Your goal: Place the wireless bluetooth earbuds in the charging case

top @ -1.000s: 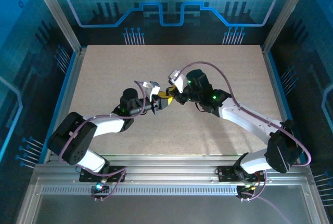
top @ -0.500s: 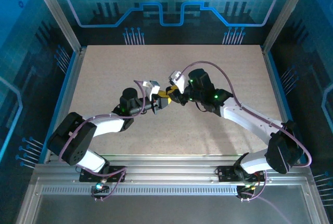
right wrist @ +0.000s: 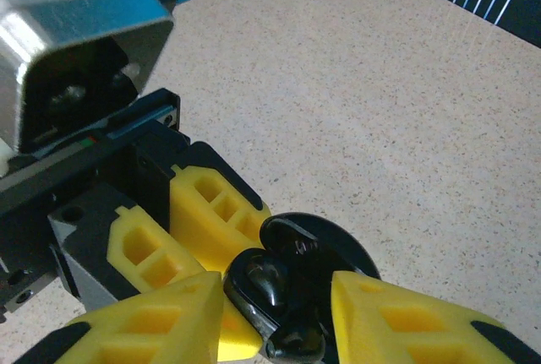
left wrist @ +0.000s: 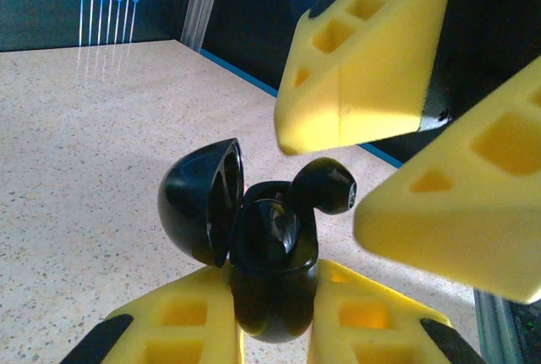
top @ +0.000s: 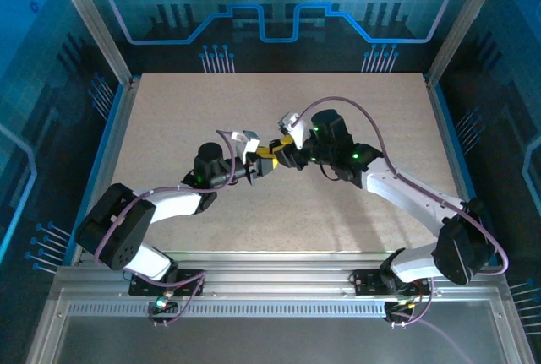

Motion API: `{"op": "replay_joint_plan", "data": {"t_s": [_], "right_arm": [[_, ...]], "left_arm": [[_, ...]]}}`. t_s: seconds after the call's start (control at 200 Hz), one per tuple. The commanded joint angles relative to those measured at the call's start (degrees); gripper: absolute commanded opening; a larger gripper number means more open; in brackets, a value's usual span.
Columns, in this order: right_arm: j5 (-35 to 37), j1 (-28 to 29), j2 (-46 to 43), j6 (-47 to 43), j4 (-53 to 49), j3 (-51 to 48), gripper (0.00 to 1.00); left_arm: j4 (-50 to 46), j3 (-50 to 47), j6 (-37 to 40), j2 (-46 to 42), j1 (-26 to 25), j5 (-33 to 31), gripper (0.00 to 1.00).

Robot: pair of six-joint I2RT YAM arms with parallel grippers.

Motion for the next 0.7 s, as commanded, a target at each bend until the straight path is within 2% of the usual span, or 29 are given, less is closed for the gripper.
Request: {"op": "replay_joint_plan", "data": {"t_s": [0.0,0.135,0.355,0.56,0.69], "right_arm": [[-1.1,-0.9,-2.0,1.6,1.2,-0.2,0.41],[-1.2,-1.4,-2.5,2.4,1.2,-0.1,0.42],[-2.7,-2.3,-3.8,5.2,1.6,0.1,0.51],[-7.1,-5.6,-5.0,11.7,2.0,-0.5,0.52],[-12.8,-8.7,-4.5,17.4,0.3,-0.2,0.55]], "left_arm": [[2.2,1.9,0.3,-1.4,0.0,0.6,0.05],[2.1,1.9,0.4,-1.4,0.0,0.7,0.05],[1.5,1.7,1.0,-1.9,0.0,0.6,0.05],[1.4,1.5,1.3,-2.3,0.0,0.5,0.05],[1.5,1.5,1.5,-2.2,0.1,0.5,0.05]]}}
